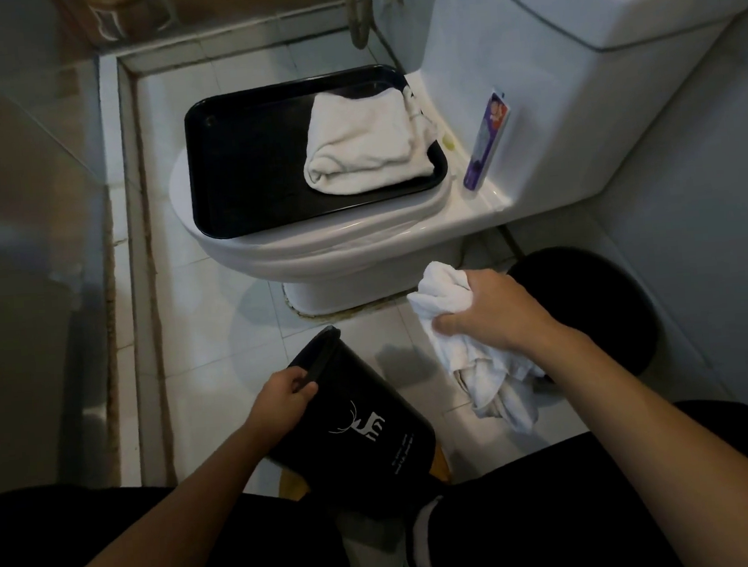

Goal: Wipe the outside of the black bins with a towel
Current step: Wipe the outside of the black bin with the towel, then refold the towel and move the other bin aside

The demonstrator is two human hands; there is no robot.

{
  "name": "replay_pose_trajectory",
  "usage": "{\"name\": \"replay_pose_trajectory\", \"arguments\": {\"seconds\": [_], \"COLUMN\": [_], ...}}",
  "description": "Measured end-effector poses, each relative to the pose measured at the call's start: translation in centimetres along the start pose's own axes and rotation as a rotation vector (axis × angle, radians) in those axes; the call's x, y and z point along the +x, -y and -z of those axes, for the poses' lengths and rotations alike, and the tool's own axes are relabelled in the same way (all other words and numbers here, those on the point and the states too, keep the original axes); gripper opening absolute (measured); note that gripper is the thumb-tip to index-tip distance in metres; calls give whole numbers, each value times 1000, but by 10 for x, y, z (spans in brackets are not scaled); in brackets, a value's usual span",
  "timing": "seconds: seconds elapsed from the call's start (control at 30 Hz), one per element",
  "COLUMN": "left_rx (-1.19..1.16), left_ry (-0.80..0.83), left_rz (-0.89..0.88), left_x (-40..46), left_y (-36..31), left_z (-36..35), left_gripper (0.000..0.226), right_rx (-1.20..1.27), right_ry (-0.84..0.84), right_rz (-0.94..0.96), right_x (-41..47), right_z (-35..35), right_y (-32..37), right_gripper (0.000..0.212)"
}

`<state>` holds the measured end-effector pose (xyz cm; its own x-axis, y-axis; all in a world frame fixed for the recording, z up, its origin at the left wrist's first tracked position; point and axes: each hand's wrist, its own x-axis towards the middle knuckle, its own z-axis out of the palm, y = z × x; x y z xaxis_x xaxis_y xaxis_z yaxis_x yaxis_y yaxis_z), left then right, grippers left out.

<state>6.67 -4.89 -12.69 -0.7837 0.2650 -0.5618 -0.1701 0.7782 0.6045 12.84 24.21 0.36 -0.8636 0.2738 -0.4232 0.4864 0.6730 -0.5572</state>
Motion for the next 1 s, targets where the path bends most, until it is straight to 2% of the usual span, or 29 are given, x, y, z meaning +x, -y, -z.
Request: {"name": "replay_pose_trajectory", "arguments": {"seconds": [0.4,0.57,0.67,0.77,1.0], "left_rx": [266,421,485,532,623], "left_ry": [-348,-447,-445,-364,-256], "left_rz": [118,149,103,93,197], "left_x": [9,8,8,7,12], "left_y": [38,63,69,75,111], "left_z": [84,101,103,95,77], "left_gripper": [5,13,13,13,23], "right_rx": [-44,-7,21,81,487], "right_ry": [-4,-4,-6,-16,-32], "right_rz": [54,88,75,62,34], "right_x": [1,3,6,8,9], "right_z": [-9,-13,-15,-17,-19], "right_y": [11,8,7,8,13], "right_gripper": [30,27,37,43,41]}}
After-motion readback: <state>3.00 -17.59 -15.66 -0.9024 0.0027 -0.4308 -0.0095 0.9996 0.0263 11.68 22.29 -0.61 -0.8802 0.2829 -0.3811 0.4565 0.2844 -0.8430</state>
